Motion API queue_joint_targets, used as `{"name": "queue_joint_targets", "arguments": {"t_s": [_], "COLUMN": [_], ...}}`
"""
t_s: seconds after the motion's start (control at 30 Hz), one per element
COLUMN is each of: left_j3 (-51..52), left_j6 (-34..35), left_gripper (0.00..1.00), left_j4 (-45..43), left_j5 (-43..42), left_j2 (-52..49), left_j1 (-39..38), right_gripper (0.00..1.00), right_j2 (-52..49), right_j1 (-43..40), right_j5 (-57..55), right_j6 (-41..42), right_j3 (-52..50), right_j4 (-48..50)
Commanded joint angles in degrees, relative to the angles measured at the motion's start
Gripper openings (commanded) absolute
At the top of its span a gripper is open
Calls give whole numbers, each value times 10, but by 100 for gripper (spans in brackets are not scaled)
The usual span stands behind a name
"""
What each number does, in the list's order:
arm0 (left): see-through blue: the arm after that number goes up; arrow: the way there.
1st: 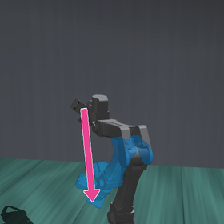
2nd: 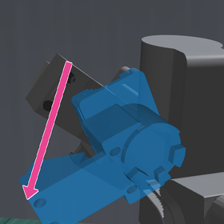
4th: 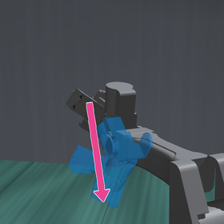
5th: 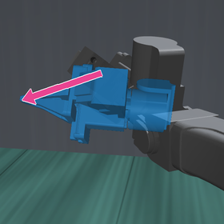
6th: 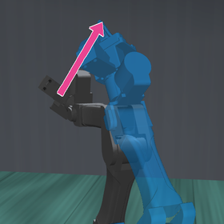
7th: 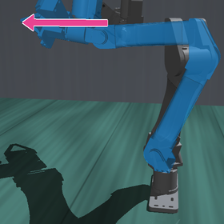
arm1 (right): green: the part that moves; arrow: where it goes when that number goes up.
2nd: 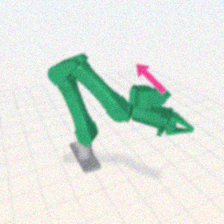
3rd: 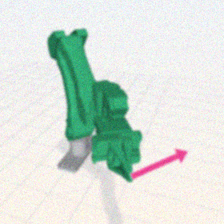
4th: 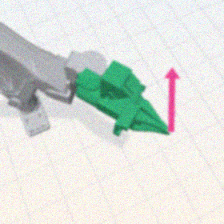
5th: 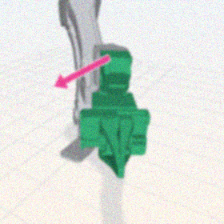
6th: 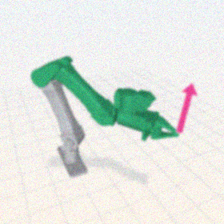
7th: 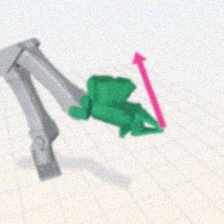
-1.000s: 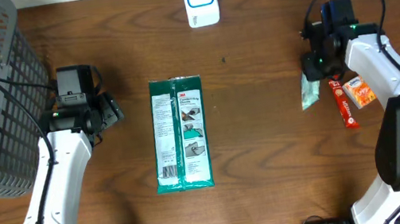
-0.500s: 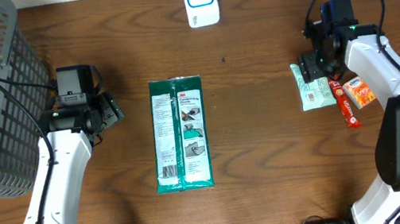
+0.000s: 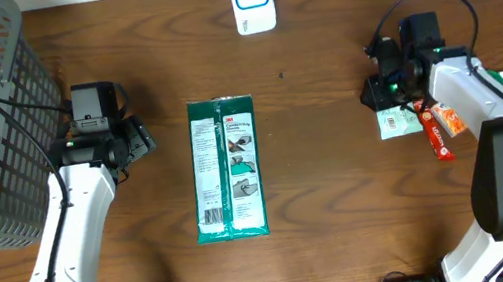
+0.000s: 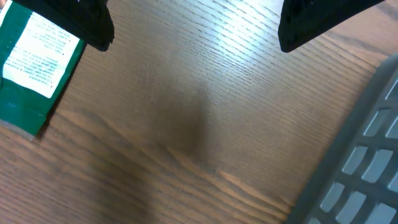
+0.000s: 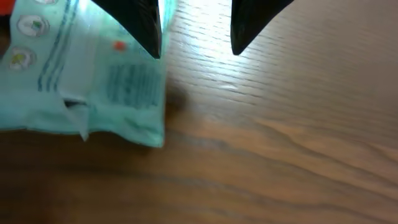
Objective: Scan the item barcode
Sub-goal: 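Open the right gripper and move it left to the glove pack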
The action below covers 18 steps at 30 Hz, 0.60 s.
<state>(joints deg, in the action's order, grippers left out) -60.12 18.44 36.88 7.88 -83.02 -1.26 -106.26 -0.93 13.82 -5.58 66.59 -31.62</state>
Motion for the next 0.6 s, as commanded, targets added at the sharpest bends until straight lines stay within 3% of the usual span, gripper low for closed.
{"name": "queue_joint_targets", "arguments": {"t_s": [0.0,0.13,0.27,0.37,0.4,0.57], "left_j3": [-12,-12,-12,-12,-12,-12], "left_j6": [3,3,3,-10,-10,-10], "left_gripper": [86,86,86,86,86,86], "left_j4": [0,0,0,-23,-32,-31], "left_j5": [7,7,7,31,44,44], "left_j2": [8,8,8,8,8,8], "left_j1": [-1,-1,-1,-1,-1,-1], "right_gripper": [33,28,29,36,39,45], "right_j2": [2,2,9,15,16,16], "right_j1": [2,-2,-3,-2,-2,6], "right_j5": [-107,-173,-142,-7,86,290], "right_j6": [54,69,73,72,73,93], "right_j3": [-47,-70,-62,-52,-49,-49], "right_j4": [42,70,64,66,76,106]}}
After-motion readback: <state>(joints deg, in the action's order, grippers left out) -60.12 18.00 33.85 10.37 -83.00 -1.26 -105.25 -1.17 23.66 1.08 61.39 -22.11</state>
